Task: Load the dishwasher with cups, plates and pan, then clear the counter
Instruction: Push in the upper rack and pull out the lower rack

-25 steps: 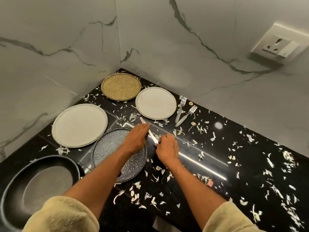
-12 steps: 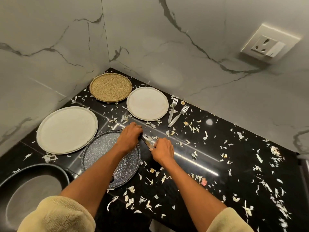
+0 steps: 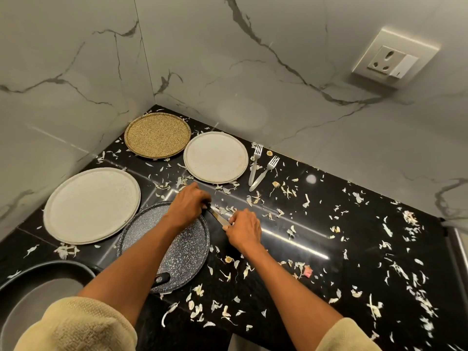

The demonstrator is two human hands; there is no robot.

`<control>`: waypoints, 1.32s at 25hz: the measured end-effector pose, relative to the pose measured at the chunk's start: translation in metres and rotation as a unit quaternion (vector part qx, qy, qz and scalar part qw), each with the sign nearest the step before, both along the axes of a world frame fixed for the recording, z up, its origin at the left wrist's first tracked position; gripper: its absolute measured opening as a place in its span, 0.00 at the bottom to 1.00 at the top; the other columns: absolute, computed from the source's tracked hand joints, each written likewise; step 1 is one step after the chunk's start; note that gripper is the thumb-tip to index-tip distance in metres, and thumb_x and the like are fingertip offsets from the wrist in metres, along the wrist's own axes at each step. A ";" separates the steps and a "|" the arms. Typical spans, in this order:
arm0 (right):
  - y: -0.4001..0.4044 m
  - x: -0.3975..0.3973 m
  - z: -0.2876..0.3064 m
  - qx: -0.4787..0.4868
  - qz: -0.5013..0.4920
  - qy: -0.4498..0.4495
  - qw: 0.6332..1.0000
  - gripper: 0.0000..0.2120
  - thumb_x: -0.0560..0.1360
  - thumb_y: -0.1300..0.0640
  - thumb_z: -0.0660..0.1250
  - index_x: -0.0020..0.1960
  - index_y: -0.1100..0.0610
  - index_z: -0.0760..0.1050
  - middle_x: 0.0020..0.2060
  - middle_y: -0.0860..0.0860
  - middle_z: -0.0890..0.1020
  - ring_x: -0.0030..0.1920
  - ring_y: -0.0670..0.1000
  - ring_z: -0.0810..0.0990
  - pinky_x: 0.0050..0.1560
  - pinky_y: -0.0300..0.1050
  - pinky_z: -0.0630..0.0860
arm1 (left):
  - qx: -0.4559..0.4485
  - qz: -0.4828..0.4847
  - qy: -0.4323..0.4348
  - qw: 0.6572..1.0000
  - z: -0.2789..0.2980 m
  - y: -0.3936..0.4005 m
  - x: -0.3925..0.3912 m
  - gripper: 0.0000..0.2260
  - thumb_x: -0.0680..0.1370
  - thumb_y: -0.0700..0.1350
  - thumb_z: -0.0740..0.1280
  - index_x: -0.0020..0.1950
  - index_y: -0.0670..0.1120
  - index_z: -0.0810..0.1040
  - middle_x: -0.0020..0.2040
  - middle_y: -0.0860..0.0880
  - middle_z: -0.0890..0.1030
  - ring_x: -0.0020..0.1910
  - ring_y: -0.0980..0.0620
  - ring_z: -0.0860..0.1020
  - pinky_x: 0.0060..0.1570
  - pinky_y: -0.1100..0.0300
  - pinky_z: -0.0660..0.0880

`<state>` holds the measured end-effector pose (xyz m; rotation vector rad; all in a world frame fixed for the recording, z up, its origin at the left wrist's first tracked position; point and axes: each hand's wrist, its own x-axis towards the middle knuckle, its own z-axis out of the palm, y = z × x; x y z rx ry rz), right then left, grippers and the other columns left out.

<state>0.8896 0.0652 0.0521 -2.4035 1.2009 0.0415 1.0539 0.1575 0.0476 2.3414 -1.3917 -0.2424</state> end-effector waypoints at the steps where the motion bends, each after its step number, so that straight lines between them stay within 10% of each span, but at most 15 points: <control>1: 0.001 0.000 0.000 -0.007 0.006 0.002 1.000 0.10 0.74 0.50 0.74 0.52 0.53 0.81 0.54 0.52 0.78 0.58 0.54 0.73 0.61 0.49 0.70 | 0.003 -0.006 0.008 1.000 0.002 0.000 0.002 0.06 0.75 0.42 0.74 0.51 0.47 0.85 0.47 0.47 0.78 0.44 0.51 0.75 0.44 0.58 0.73; 24: -0.040 -0.153 0.009 -0.215 0.001 -0.197 0.957 0.11 0.66 0.70 0.75 0.40 0.56 0.80 0.34 0.48 0.76 0.36 0.49 0.72 0.35 0.44 0.69 | -0.123 -0.155 -0.096 0.976 0.030 -0.013 -0.138 0.10 0.69 0.31 0.75 0.47 0.42 0.85 0.42 0.47 0.77 0.41 0.50 0.75 0.29 0.60 0.72; 29: -0.033 -0.252 0.005 -0.141 -0.075 -0.137 0.978 0.24 0.68 0.67 0.72 0.64 0.59 0.79 0.47 0.51 0.80 0.49 0.55 0.77 0.46 0.52 0.79 | -0.124 -0.220 -0.097 0.963 0.025 -0.025 -0.230 0.16 0.61 0.27 0.74 0.45 0.43 0.83 0.42 0.47 0.76 0.42 0.48 0.73 0.28 0.56 0.72; 33: -0.013 -0.341 0.010 -0.110 -0.143 -0.147 0.973 0.12 0.69 0.59 0.71 0.53 0.56 0.80 0.47 0.50 0.78 0.52 0.54 0.75 0.51 0.48 0.77 | -0.120 -0.275 -0.109 0.948 0.027 -0.032 -0.304 0.20 0.59 0.27 0.74 0.47 0.42 0.83 0.43 0.46 0.77 0.43 0.47 0.72 0.28 0.55 0.72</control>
